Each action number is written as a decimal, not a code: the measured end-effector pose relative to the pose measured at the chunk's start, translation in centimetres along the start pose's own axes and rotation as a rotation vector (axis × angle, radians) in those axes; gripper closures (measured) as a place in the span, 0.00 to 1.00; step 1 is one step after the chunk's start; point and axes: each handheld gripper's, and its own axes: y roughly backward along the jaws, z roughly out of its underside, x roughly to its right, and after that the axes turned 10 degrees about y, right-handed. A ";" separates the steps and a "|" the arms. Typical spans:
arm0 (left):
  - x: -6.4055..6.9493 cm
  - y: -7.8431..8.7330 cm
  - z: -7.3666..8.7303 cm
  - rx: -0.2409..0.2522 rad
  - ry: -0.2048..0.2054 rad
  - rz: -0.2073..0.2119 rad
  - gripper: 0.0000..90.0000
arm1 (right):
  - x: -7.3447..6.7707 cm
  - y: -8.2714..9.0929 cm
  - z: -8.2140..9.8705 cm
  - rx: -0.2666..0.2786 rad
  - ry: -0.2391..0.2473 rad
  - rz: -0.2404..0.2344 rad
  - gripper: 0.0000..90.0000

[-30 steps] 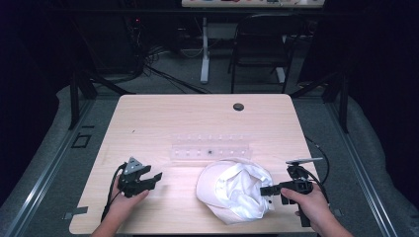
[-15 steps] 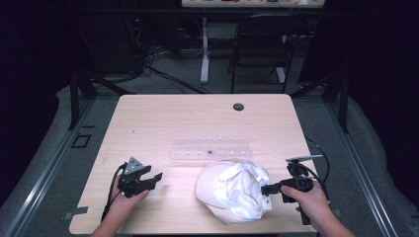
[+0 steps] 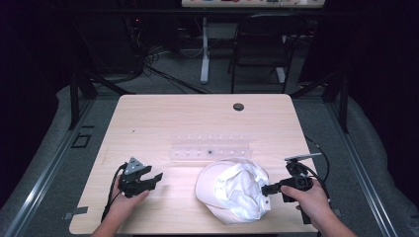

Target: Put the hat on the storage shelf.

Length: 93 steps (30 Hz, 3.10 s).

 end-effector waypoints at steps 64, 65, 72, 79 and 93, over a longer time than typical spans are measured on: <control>0.9 -0.7 0.2 -0.027 -0.022 0.053 0.51 | -8.3 4.2 -8.7 0.059 0.046 -0.084 0.92; 1.0 -0.7 0.2 -0.027 -0.027 0.051 0.51 | -8.5 4.2 -8.7 0.067 0.041 -0.096 0.92; 1.1 -0.6 0.1 -0.024 -0.034 0.046 0.51 | -10.2 4.0 -9.4 0.081 0.075 -0.138 0.92; 1.3 -0.5 0.2 -0.017 -0.042 0.053 0.51 | -11.4 5.1 -10.2 0.104 0.102 -0.136 0.92; 2.1 -0.6 0.0 -0.001 -0.061 0.069 0.50 | -11.9 7.1 -12.1 0.185 0.092 -0.130 0.92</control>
